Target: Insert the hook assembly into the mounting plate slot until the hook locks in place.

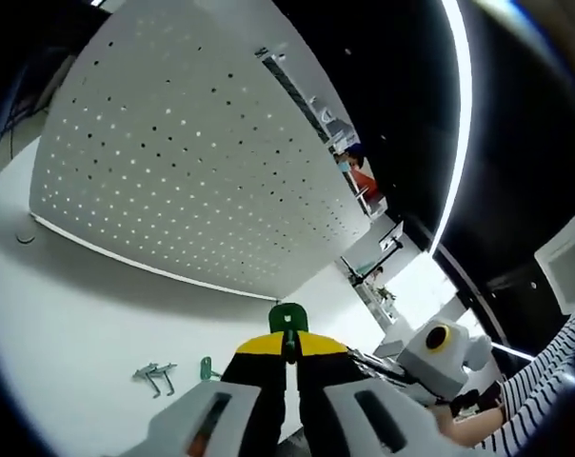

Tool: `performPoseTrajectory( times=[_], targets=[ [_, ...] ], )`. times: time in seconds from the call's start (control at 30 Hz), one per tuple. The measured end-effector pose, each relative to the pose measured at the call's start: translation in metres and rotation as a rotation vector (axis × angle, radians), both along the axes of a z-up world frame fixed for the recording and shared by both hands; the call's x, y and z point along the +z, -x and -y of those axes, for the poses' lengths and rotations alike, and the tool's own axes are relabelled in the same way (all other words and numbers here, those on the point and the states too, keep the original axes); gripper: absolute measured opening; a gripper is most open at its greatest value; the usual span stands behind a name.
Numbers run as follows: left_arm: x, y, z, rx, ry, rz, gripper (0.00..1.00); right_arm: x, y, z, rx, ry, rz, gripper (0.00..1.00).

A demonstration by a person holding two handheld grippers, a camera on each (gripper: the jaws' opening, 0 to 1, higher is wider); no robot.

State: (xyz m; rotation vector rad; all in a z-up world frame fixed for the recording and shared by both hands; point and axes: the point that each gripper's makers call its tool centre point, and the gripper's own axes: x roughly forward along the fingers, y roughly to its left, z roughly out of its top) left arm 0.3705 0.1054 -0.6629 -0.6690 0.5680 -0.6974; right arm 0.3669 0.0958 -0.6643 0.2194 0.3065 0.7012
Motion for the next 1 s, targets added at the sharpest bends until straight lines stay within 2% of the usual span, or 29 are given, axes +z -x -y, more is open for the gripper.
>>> performPoseTrajectory(
  times=[0.17, 0.27, 0.37, 0.5, 0.77, 1.0],
  targets=[
    [-0.001, -0.004, -0.001, 0.004, -0.048, 0.020, 0.02, 0.008, -0.005, 0.012, -0.030, 0.019, 0.038, 0.11],
    [0.000, -0.009, -0.004, 0.024, -0.067, 0.037, 0.02, 0.010, -0.005, 0.016, -0.031, 0.031, 0.041, 0.12],
    [0.001, -0.012, -0.006, 0.036, -0.092, 0.052, 0.02, 0.012, -0.005, 0.023, -0.040, 0.045, 0.045, 0.18],
    [0.002, -0.017, -0.010, 0.043, -0.194, 0.108, 0.02, 0.002, -0.005, 0.035, -0.054, 0.127, 0.050, 0.19],
    [0.005, -0.024, -0.012, 0.055, -0.290, 0.173, 0.02, -0.014, 0.000, 0.062, -0.112, 0.166, 0.002, 0.34],
    [0.007, -0.033, -0.020, 0.098, -0.330, 0.207, 0.02, -0.033, 0.006, 0.097, -0.195, 0.232, -0.039, 0.48]
  ],
)
